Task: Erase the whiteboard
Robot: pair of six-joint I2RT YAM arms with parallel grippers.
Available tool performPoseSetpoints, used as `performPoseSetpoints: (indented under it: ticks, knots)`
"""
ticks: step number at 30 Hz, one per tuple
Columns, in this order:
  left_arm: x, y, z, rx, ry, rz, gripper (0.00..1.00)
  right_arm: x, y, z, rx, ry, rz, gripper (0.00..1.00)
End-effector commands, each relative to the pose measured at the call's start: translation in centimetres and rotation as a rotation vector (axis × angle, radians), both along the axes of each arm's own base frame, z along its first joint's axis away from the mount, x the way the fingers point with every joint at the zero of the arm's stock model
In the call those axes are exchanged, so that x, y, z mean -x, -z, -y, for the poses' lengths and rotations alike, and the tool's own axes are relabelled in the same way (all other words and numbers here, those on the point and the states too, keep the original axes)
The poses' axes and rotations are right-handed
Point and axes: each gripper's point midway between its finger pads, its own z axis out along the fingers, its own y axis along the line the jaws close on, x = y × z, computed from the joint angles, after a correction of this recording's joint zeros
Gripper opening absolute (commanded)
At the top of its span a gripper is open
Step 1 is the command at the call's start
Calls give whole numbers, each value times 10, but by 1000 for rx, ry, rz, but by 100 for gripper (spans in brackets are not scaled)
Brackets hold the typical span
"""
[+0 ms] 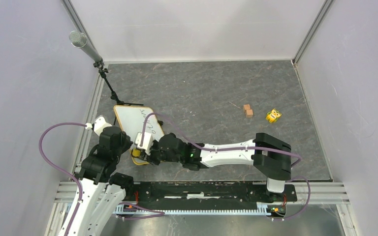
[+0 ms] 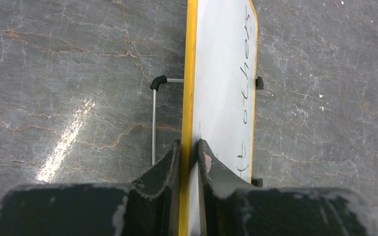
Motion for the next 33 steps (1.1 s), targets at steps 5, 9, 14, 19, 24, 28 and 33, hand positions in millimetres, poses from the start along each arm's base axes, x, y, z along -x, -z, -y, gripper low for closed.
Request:
performPoseSetpoints:
  ticks: [5,9,14,19,24,28,33]
  knots:
    - [-2,-8,26,124,72,26,2,27,35,-9,127,-95,-11,11]
    - [-2,-8,26,123,72,23,2,14,69,20,194,-23,-48,11]
    - [-2,-8,26,124,73,24,2,-8,101,54,258,81,-111,11]
    - [-2,-9,26,125,74,29,2,-19,97,54,263,112,-117,11]
    - [-2,-7,26,123,70,24,2,-3,67,29,193,37,-116,11]
    - [-2,-7,25,121,62,22,2,10,36,13,32,-13,-194,12]
    - [-2,-6,24,121,52,20,2,-9,41,27,-108,78,-353,12]
